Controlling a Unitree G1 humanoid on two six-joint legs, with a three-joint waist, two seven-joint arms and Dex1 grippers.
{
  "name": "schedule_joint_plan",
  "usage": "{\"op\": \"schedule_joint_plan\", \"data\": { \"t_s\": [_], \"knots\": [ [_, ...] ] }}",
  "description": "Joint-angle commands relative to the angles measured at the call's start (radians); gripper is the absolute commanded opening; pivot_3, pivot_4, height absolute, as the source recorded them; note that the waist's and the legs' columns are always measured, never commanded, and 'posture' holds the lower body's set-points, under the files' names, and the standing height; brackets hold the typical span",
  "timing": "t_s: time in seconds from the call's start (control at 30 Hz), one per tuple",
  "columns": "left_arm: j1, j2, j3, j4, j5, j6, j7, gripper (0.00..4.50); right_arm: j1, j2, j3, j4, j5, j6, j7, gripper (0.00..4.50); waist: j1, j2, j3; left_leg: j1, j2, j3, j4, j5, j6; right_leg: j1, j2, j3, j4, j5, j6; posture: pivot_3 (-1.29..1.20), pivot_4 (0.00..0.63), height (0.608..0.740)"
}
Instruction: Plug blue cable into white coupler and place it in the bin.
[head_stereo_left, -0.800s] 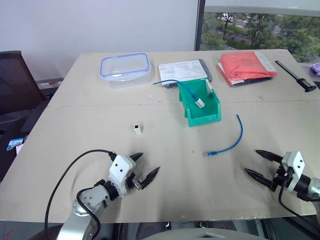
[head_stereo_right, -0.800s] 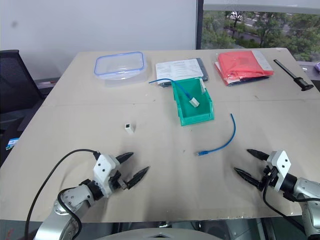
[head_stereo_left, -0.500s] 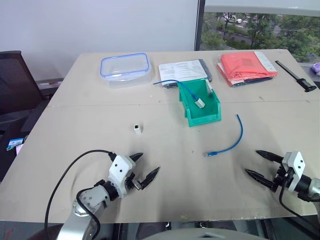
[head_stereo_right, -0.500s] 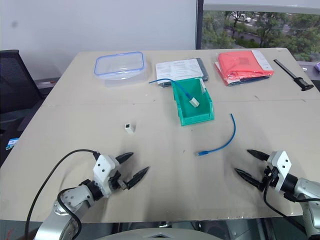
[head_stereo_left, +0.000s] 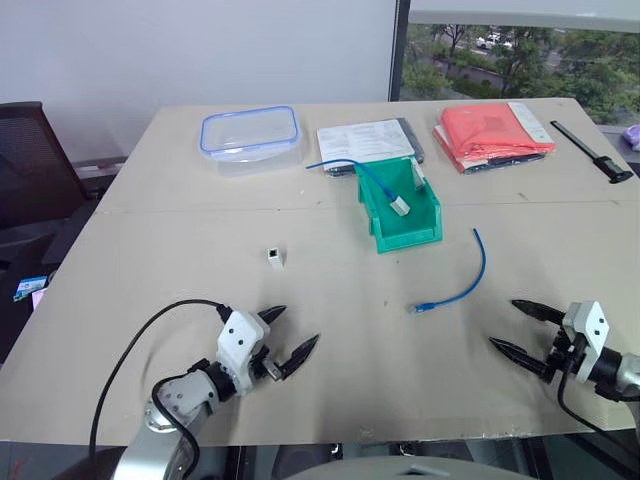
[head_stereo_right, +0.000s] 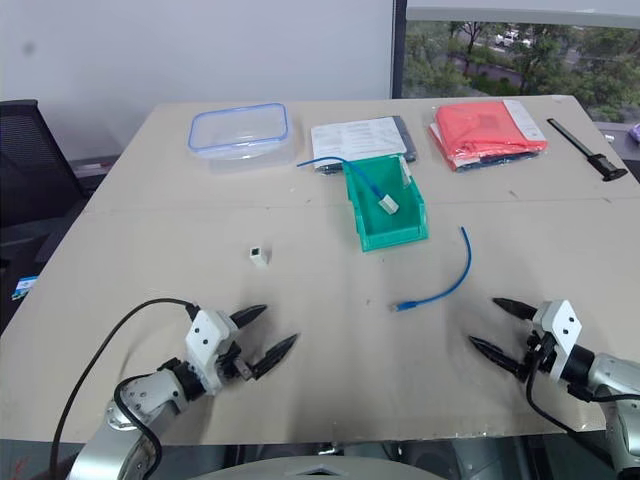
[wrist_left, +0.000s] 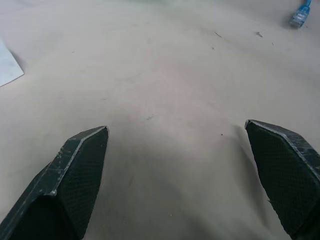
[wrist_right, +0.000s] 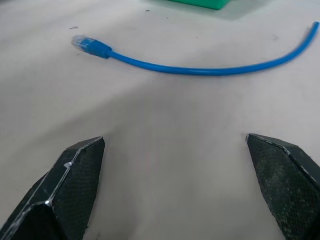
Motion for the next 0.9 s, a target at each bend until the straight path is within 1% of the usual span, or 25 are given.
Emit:
{"op": "schedule_joint_plan", "data": {
  "t_s": [0.03,0.17,0.27,0.37,0.47,0.5,0.57,0.7,0.73,0.8,0.83,0.9],
  "knots": [
    [-0.029,0.064,-0.029,-0.071,-0.056,0.057,-0.105,4.5,-0.071,-0.03,0.058,-0.142,-0.005,0.064,-0.009,4.45,0.0,0.001,0.001,0.0,0.0,0.0,0.0,0.0,0.0,0.0,0.0,0.0,0.0,0.0,0.0,0.0,0.15,0.736],
    [-0.121,0.15,-0.034,-0.156,-0.115,0.128,-0.194,4.5,-0.164,-0.056,0.169,-0.212,-0.058,0.129,0.003,4.45,0.003,-0.008,0.006,-0.002,0.0,0.0,0.001,0.0,0.001,-0.001,0.0,-0.001,0.001,0.0,0.0,0.0,0.15,0.736],
    [-0.171,0.193,-0.043,-0.183,-0.125,0.154,-0.236,4.5,-0.222,-0.074,0.239,-0.205,-0.103,0.161,0.013,4.45,0.002,-0.01,0.007,-0.006,0.0,-0.001,0.001,0.003,0.004,-0.003,-0.001,-0.002,0.0,0.001,-0.002,0.0,0.15,0.736],
    [-0.236,0.239,-0.046,-0.207,-0.144,0.184,-0.284,4.5,-0.307,-0.085,0.323,-0.142,-0.168,0.181,0.032,4.45,0.0,-0.01,0.008,-0.012,0.0,-0.001,0.004,0.003,0.004,-0.006,-0.001,-0.004,0.0,0.003,-0.004,0.0,0.15,0.736],
    [-0.28,0.262,-0.042,-0.214,-0.162,0.208,-0.312,4.5,-0.377,-0.083,0.383,-0.062,-0.225,0.16,0.05,4.45,0.0,-0.012,0.01,-0.015,0.0,-0.003,0.008,0.003,0.004,-0.007,0.002,-0.006,0.0,0.005,0.0,0.0,0.15,0.736],
    [-0.289,0.267,-0.04,-0.218,-0.171,0.216,-0.319,4.5,-0.402,-0.077,0.399,-0.039,-0.23,0.155,0.061,4.22,0.0,-0.011,0.01,-0.015,0.0,-0.003,0.009,0.003,0.004,-0.007,0.005,-0.007,0.0,0.005,0.0,0.0,0.15,0.736],
    [-0.302,0.275,-0.037,-0.221,-0.179,0.227,-0.328,4.5,-0.448,-0.055,0.419,-0.009,-0.236,0.152,0.066,3.65,-0.002,-0.012,0.011,-0.015,0.001,-0.004,0.009,0.003,0.004,-0.007,0.006,-0.007,0.0,0.005,0.0,0.0,0.15,0.736],
    [-0.311,0.276,-0.03,-0.216,-0.182,0.234,-0.333,4.5,-0.497,-0.02,0.446,0.018,-0.242,0.147,0.075,1.62,-0.001,-0.013,0.011,-0.015,0.002,-0.005,0.011,0.003,0.004,-0.006,0.007,-0.007,0.003,0.004,0.002,0.0,0.15,0.736],
    [-0.312,0.273,-0.026,-0.213,-0.183,0.235,-0.331,4.5,-0.511,-0.009,0.458,0.03,-0.247,0.146,0.08,1.33,-0.001,-0.013,0.011,-0.015,0.002,-0.006,0.012,0.003,0.004,-0.006,0.007,-0.007,0.003,0.004,0.002,0.0,0.15,0.736],
    [-0.316,0.267,-0.019,-0.204,-0.186,0.236,-0.328,4.5,-0.543,0.017,0.481,0.053,-0.258,0.152,0.082,0.26,-0.002,-0.013,0.011,-0.015,0.002,-0.006,0.013,0.003,0.004,-0.006,0.006,-0.007,0.004,0.004,0.002,0.0,0.15,0.736],
    [-0.32,0.265,-0.016,-0.196,-0.183,0.233,-0.328,4.5,-0.563,0.034,0.491,0.067,-0.265,0.156,0.079,0.12,-0.004,-0.013,0.011,-0.015,0.002,-0.006,0.013,0.003,0.004,-0.006,0.006,-0.007,0.005,0.004,0.002,0.0,0.15,0.736],
    [-0.33,0.267,-0.014,-0.176,-0.172,0.225,-0.331,4.5,-0.61,0.071,0.508,0.099,-0.284,0.163,0.067,0.12,-0.005,-0.013,0.011,-0.014,0.002,-0.005,0.013,0.003,0.004,-0.006,0.006,-0.007,0.007,0.004,0.002,0.0,0.15,0.736]
  ]
}}
